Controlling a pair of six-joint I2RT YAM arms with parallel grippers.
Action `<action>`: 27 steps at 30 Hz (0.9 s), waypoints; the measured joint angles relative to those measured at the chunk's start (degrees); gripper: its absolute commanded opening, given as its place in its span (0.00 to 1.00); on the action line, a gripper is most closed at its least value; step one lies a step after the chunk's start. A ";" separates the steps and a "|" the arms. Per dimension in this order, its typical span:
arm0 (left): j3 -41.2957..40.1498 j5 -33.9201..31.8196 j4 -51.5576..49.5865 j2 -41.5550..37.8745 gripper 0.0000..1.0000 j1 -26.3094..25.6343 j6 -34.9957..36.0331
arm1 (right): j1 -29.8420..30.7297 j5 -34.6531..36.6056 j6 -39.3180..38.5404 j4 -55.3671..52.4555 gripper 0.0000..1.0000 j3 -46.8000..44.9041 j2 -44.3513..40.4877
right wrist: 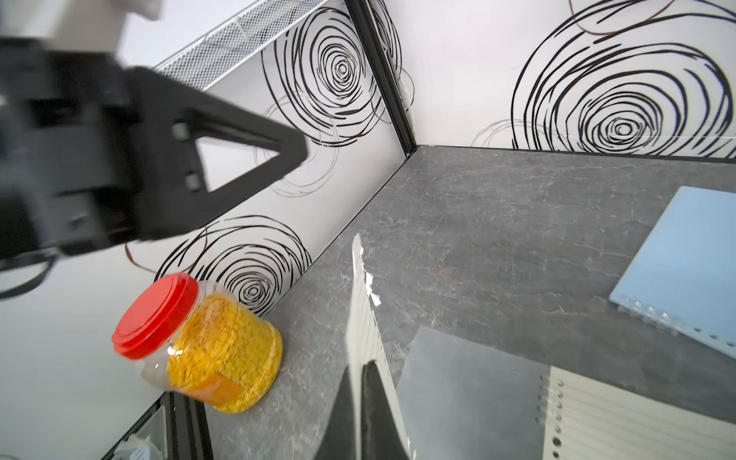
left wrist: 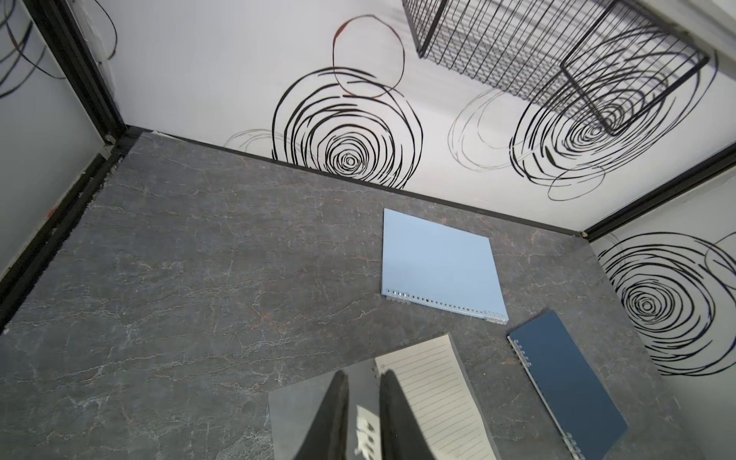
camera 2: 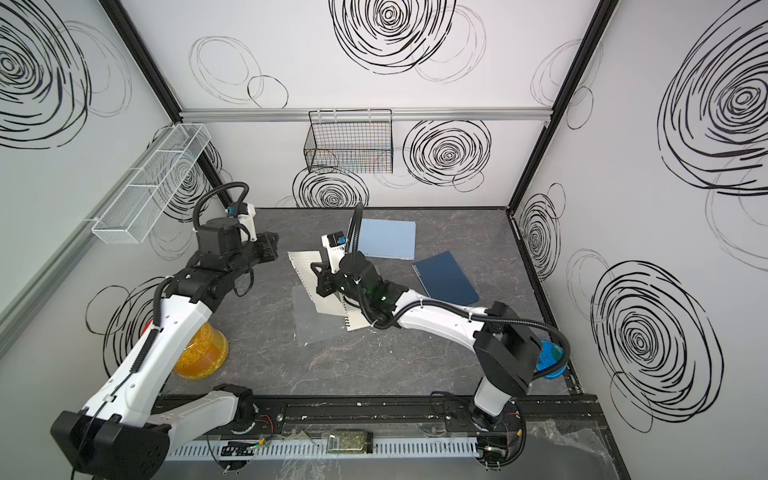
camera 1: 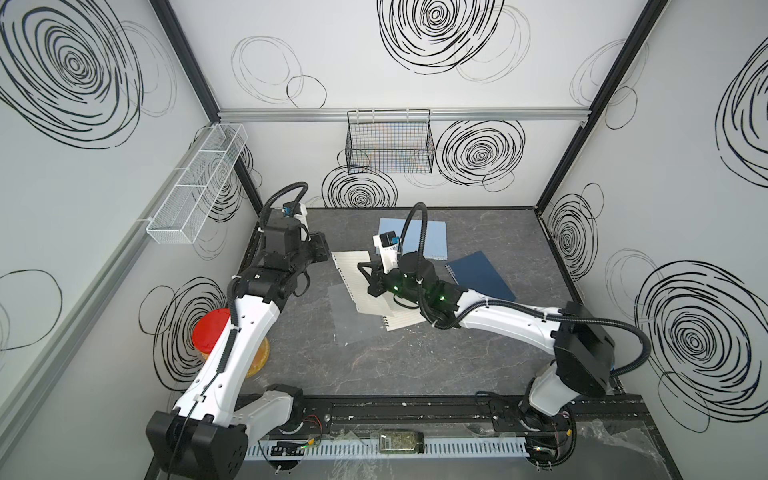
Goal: Tear off pages from different notebooks
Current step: Place the paper at the center of the board.
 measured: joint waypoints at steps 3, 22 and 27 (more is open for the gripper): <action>0.09 -0.87 -0.26 -1.90 0.21 0.02 -0.09 | -2.21 -1.29 1.62 1.16 0.00 7.65 7.26; -3.61 -0.79 -4.26 -6.60 0.20 0.20 -0.48 | -5.05 -3.85 24.09 15.08 0.00 54.99 55.28; -5.60 -0.44 -4.90 -7.82 0.21 0.20 -1.16 | -4.39 -1.53 27.87 13.99 0.00 69.99 66.10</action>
